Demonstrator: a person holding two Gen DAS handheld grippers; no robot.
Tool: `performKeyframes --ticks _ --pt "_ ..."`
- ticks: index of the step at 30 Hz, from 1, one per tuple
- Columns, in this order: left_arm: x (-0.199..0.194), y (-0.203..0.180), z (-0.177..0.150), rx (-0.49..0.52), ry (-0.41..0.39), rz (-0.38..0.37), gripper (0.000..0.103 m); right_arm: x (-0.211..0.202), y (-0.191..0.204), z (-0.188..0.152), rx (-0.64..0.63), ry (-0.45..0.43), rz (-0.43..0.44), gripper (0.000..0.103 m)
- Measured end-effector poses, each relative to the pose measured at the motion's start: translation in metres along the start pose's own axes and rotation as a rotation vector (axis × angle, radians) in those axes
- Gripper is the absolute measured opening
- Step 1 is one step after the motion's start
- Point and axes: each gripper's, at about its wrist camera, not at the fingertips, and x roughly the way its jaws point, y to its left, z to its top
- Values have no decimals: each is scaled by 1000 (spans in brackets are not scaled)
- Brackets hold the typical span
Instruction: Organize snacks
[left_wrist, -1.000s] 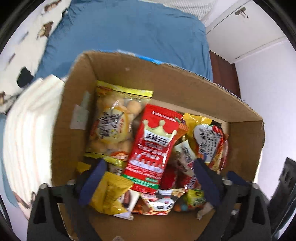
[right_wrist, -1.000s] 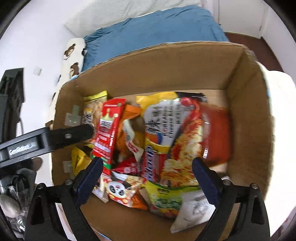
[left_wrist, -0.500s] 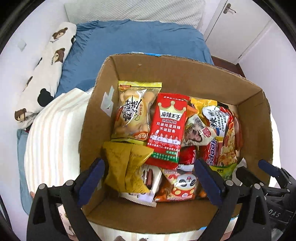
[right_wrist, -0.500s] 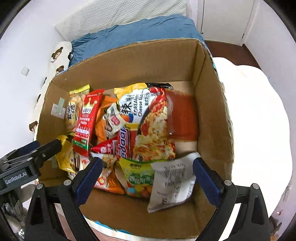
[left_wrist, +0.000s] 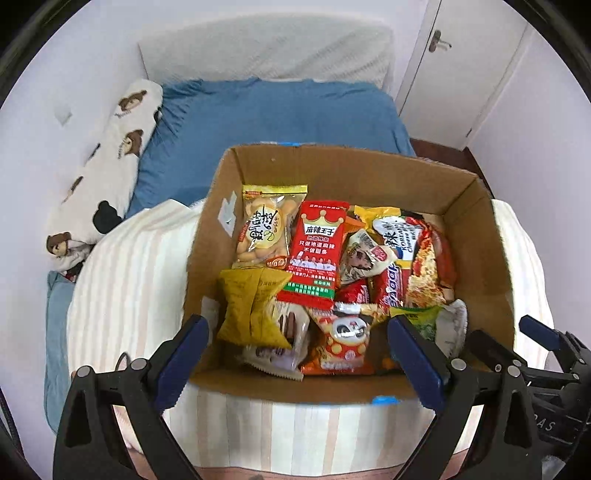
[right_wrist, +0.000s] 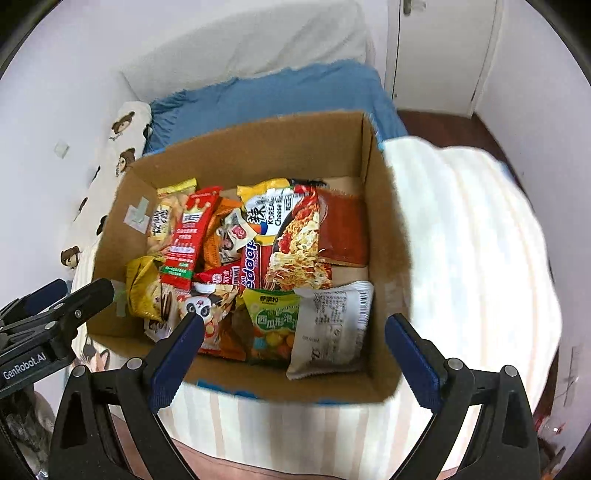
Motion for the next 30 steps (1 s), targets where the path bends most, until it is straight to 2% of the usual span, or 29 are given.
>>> performKeyframes --ticks 12,18,22,30 --pt "-87 -5 -73 -2 -145 -15 100 -105 3 -68 -26 -181 13 100" --pt "-136 -9 -115 20 -218 32 100 -162 1 -110 -19 -260 28 100" --pt "-169 -11 -144 26 -265 33 100 -199 0 -143 -32 -321 10 100" --pt "-214 -11 -179 19 -318 28 100 -255 4 -190 -53 -386 12 101"
